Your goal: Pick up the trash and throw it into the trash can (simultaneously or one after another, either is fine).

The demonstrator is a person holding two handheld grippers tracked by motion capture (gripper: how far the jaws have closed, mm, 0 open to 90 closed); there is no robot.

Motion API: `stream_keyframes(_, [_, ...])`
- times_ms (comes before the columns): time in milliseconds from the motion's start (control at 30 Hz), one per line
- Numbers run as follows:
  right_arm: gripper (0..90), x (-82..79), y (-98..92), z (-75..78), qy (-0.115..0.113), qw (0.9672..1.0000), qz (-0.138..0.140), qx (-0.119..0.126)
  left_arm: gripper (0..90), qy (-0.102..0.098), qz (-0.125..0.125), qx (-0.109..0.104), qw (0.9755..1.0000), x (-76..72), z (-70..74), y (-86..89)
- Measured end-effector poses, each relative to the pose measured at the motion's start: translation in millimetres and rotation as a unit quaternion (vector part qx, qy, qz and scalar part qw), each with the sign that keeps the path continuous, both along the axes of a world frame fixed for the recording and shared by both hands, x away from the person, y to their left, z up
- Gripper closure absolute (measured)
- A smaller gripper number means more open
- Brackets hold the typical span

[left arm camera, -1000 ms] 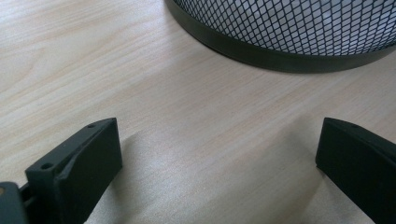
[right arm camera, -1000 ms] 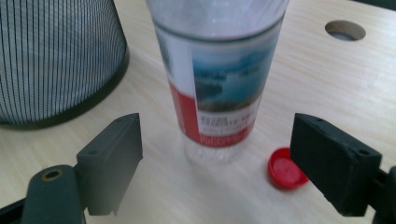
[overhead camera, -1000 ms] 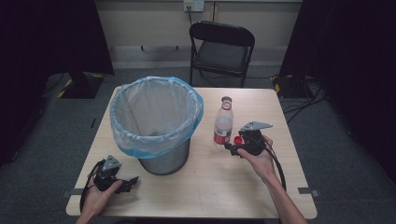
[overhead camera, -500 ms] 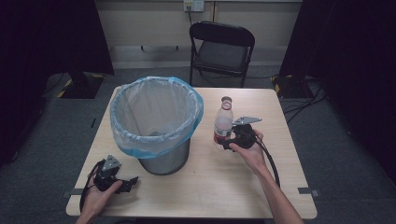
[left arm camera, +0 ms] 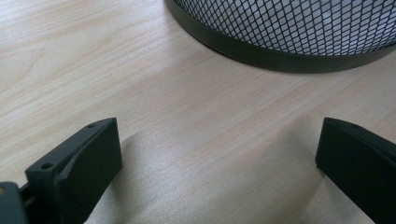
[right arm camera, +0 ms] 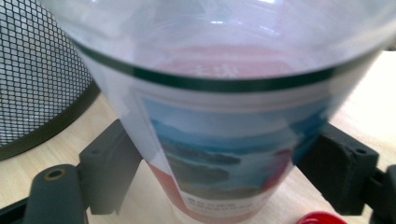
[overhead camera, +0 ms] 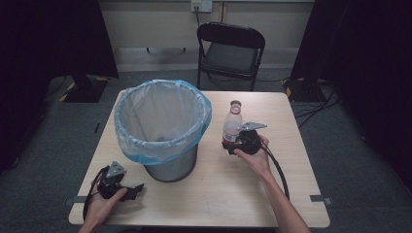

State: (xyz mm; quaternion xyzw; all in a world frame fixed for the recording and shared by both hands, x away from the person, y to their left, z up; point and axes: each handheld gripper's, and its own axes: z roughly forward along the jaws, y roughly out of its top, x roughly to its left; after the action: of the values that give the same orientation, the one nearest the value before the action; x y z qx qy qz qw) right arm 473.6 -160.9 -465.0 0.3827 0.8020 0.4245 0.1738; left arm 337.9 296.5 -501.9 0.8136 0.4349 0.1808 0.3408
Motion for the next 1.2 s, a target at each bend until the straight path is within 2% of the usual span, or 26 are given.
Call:
stream_keyframes(100, [19.7,0.4,1.7,-0.6,-0.004,1.0000,0.000,0.000,0.0,0.000,0.000,0.000,1.0000,0.0,0.0,0.0])
stream_keyframes(133, [24.3,0.9,3.3,-1.4,-0.005,1.0000,0.000,0.000,0.0,0.000,0.000,0.000,1.0000,0.0,0.0,0.0])
stream_keyframes(200, [27.0,1.4,4.3,-2.4,-0.004,1.0000,0.000,-0.004,0.0,0.000,0.000,0.000,1.0000,0.0,0.0,0.0])
stream_keyframes(400, [28.5,1.7,4.2,-1.8,-0.003,1.0000,-0.003,-0.008,0.0,0.000,0.000,0.000,1.0000,0.0,0.0,0.0])
stream_keyframes(1200, [29.3,-8.7,-5.9,19.9,-0.015,0.9980,-0.011,0.061,0.0,0.000,0.000,0.000,1.0000,0.0,0.0,0.0])
